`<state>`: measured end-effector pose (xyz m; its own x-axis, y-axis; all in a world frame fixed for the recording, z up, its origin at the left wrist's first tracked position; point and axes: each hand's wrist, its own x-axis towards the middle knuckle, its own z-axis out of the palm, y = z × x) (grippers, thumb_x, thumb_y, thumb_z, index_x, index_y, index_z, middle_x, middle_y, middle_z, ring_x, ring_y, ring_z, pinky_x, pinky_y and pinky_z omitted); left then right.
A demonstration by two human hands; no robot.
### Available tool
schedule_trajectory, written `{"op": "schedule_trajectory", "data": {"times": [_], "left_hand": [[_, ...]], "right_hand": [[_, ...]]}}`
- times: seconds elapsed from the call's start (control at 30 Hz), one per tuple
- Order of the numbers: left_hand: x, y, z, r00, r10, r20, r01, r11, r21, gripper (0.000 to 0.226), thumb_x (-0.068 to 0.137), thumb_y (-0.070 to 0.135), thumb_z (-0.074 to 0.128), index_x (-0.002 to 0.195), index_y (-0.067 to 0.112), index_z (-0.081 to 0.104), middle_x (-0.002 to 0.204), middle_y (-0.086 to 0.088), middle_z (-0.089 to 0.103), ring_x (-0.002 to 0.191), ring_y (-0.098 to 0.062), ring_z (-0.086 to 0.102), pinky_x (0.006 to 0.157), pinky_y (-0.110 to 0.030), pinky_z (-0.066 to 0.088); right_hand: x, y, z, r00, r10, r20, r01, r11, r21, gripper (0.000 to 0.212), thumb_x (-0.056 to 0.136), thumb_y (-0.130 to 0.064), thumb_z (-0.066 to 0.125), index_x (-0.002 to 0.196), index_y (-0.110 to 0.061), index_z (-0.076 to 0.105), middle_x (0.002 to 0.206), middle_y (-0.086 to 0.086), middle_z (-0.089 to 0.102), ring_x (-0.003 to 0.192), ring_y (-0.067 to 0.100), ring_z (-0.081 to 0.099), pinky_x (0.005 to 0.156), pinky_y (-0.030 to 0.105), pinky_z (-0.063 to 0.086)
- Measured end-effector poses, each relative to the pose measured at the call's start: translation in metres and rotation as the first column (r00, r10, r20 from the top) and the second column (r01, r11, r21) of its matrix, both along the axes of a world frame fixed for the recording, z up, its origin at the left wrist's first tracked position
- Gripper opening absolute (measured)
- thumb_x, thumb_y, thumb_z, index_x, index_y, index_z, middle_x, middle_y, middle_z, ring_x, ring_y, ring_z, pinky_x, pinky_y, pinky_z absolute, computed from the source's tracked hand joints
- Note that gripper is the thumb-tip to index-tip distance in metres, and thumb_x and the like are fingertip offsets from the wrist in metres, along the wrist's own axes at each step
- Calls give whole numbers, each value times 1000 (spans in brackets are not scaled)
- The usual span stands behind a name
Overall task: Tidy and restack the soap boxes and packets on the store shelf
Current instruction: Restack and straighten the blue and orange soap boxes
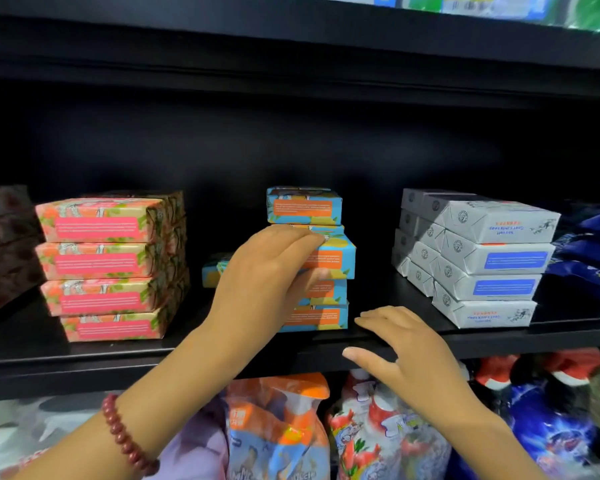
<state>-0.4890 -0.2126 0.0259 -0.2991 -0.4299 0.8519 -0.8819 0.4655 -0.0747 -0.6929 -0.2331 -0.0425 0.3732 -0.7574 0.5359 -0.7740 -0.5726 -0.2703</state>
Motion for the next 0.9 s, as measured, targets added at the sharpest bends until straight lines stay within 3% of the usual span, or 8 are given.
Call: {"op": "schedule_trajectory", "data": {"times": [0.27,0.37,0.47,0.57,0.7,0.83,0.9], "left_hand": [[-3,-8,5,989,1,-151,20,990,139,42,82,32,71,119,15,65,119,1,65,116,-16,54,98,-24,33],[-2,-8,6,981,-33,-193,60,989,135,40,84,35,68,119,16,65,119,3,64,115,-12,53,97,-21,33],[10,-3,1,939,-102,-329,127,990,56,36,90,38,55,116,15,64,114,12,59,111,-3,51,94,-15,37],[36,-3,-11,901,-41,-431,70,996,51,31,94,28,49,118,12,61,115,9,59,111,-5,52,92,-15,37],[61,-17,-29,939,235,-250,-149,935,321,36,91,16,58,125,6,56,123,-8,60,116,-24,54,91,-28,38],[63,-29,-29,951,291,-105,-202,841,502,32,90,19,57,121,12,55,121,-5,57,113,-22,53,87,-31,43],[65,-35,-28,948,316,-37,-237,779,580,36,91,23,55,126,14,50,127,-4,52,116,-21,50,92,-33,44]], "right_hand": [[2,2,1,1000,-9,11,9,1000,-20,82,67,-77,25,125,-27,58,121,-18,52,112,-5,40,87,10,32],[2,5,1,1000,-13,-5,13,1000,-18,80,69,-75,26,126,-27,56,123,-17,51,114,-4,40,89,11,33],[3,8,1,1000,-14,-10,14,1000,-15,76,71,-72,28,127,-27,55,126,-17,50,117,-4,39,90,10,30],[7,11,1,1000,-9,-3,9,999,-36,63,78,-64,44,125,-25,58,124,-14,53,116,-1,43,90,10,31],[10,11,2,1000,-30,0,30,997,-64,57,77,-58,58,120,-21,62,117,-11,58,111,3,48,86,14,36],[10,11,2,999,-36,25,37,997,-65,58,74,-59,58,115,-19,65,112,-10,61,108,4,51,83,15,38],[11,12,1,999,-29,42,32,998,-57,64,71,-64,50,113,-18,67,110,-9,62,106,5,52,82,16,38]]}}
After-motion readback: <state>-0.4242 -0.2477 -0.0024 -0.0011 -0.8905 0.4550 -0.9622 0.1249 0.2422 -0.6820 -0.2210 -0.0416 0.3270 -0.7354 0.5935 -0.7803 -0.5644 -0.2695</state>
